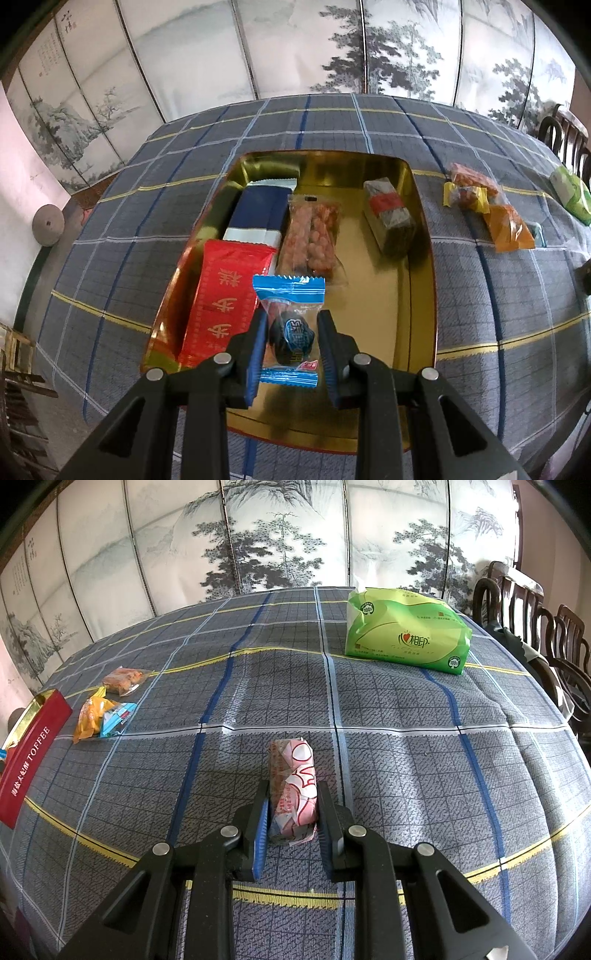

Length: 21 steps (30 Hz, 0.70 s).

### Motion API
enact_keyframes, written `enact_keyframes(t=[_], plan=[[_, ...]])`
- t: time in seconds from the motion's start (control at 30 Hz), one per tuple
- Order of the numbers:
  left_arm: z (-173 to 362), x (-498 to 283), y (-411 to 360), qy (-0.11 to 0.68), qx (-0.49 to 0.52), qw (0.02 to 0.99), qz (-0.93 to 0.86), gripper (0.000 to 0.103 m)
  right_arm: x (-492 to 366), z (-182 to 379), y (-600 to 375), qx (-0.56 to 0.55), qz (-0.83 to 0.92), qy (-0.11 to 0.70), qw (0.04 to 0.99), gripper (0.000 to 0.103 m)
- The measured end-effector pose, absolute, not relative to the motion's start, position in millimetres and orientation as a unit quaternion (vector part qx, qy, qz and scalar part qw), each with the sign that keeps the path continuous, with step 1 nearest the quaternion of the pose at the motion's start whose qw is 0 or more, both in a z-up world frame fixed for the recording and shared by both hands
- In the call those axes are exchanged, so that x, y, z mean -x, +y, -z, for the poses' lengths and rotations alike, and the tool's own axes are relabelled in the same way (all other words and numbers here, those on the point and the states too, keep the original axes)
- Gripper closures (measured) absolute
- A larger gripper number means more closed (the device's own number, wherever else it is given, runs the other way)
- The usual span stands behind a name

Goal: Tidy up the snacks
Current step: 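Carry the blue candy into the gold tin and open the left gripper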

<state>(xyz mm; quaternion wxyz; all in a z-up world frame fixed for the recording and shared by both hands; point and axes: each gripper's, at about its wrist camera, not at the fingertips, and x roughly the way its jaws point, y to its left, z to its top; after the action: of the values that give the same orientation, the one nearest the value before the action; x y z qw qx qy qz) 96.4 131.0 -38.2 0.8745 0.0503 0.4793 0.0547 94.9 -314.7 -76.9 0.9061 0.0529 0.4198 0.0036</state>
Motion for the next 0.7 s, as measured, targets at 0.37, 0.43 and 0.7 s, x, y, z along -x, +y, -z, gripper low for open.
enact_keyframes(t=[0.37, 0.43, 0.7], plan=[[45.1, -99.6, 127.0, 0.482, -0.058, 0.873, -0.051, 0.074, -95.2, 76.9, -313.9, -0.052, -0.003, 0.420, 0.906, 0.084], [45.3, -99.6, 126.5, 0.482, -0.059, 0.872, -0.050, 0.073, -95.2, 76.8, -313.9, -0.052, -0.003, 0.420, 0.906, 0.084], [49.2, -101.6, 124.3, 0.489, -0.064, 0.868, -0.050, 0.061, -95.4, 76.8, -313.5, -0.052, -0.003, 0.420, 0.906, 0.084]])
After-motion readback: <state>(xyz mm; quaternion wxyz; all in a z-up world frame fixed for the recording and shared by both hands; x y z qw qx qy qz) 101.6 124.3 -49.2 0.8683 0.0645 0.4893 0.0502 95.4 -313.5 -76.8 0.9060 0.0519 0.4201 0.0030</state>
